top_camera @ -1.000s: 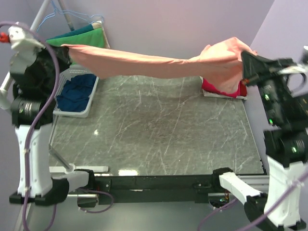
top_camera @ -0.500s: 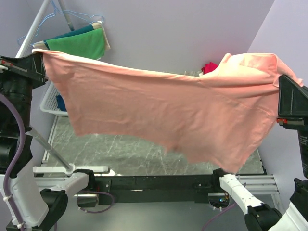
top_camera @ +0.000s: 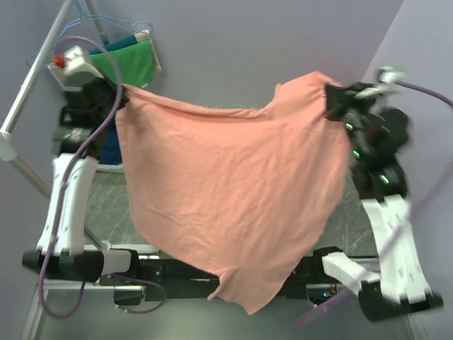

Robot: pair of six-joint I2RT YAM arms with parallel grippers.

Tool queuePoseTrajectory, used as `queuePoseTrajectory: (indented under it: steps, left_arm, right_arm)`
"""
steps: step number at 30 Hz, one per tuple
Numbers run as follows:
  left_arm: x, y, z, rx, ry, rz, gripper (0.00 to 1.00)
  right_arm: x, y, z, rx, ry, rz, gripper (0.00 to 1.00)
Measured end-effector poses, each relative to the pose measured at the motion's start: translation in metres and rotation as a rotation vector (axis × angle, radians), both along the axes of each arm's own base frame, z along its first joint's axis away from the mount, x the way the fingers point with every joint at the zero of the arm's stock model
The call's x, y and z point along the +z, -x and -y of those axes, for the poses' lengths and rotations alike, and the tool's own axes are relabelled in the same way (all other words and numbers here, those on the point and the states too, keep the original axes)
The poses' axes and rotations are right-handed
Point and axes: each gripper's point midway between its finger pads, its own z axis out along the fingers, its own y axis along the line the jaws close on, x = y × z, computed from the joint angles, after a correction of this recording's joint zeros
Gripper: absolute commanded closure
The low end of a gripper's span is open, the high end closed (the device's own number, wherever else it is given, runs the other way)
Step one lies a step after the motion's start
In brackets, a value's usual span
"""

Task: Fold and stack the t-shirts
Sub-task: Flatten the tshirt out, then fold the tshirt

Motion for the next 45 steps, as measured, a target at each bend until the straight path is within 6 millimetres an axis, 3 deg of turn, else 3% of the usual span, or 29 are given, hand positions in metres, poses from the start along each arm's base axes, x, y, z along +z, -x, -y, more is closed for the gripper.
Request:
queuePoseTrajectory:
  steps: [3, 5, 7, 9, 12, 15, 17, 20, 24, 33, 39, 45]
  left_arm:
    - [-0.101, -0.051, 0.005, 0.004, 0.000, -0.211, 0.99]
    - [-0.170, -0.071, 0.007, 0.008, -0.002, -0.358, 0.99]
    - [-0.224, -0.085, 0.009, 0.014, 0.002, -0.471, 0.99]
    - [-0.267, -0.099, 0.010, 0.022, 0.010, -0.554, 0.99]
    - [-0.321, -0.123, 0.014, 0.031, 0.022, -0.641, 0.99]
    - [-0.364, -0.150, 0.019, 0.037, 0.030, -0.705, 0.99]
    - [-0.385, -0.170, 0.022, 0.036, 0.032, -0.725, 0.99]
    - [-0.399, -0.196, 0.024, 0.033, 0.034, -0.720, 0.99]
    - [-0.394, -0.227, 0.029, 0.021, 0.044, -0.661, 0.99]
    - [-0.372, -0.247, 0.028, 0.019, 0.055, -0.563, 0.99]
    - [-0.372, -0.248, 0.018, 0.041, 0.071, -0.564, 0.99]
    - [-0.374, -0.247, 0.001, 0.067, 0.081, -0.572, 0.99]
  right_arm:
    - [-0.100, -0.086, -0.009, -0.027, 0.021, -0.232, 1.00]
    - [-0.185, -0.136, -0.015, -0.035, 0.031, -0.414, 1.00]
    - [-0.262, -0.163, -0.019, -0.040, 0.038, -0.586, 1.00]
    - [-0.320, -0.181, -0.021, -0.045, 0.040, -0.716, 1.00]
    - [-0.370, -0.204, -0.025, -0.045, 0.033, -0.827, 1.00]
    - [-0.381, -0.231, -0.030, -0.038, 0.019, -0.843, 1.00]
    - [-0.373, -0.246, -0.031, -0.034, 0.009, -0.823, 1.00]
    - [-0.353, -0.268, -0.030, -0.026, -0.008, -0.771, 1.00]
    - [-0.343, -0.278, -0.023, -0.019, -0.024, -0.750, 1.00]
    - [-0.370, -0.268, -0.021, 0.001, -0.026, -0.828, 1.00]
    - [-0.402, -0.240, -0.013, -0.017, -0.036, -0.926, 1.00]
    - [-0.390, -0.212, 0.002, -0.057, -0.077, -0.936, 1.00]
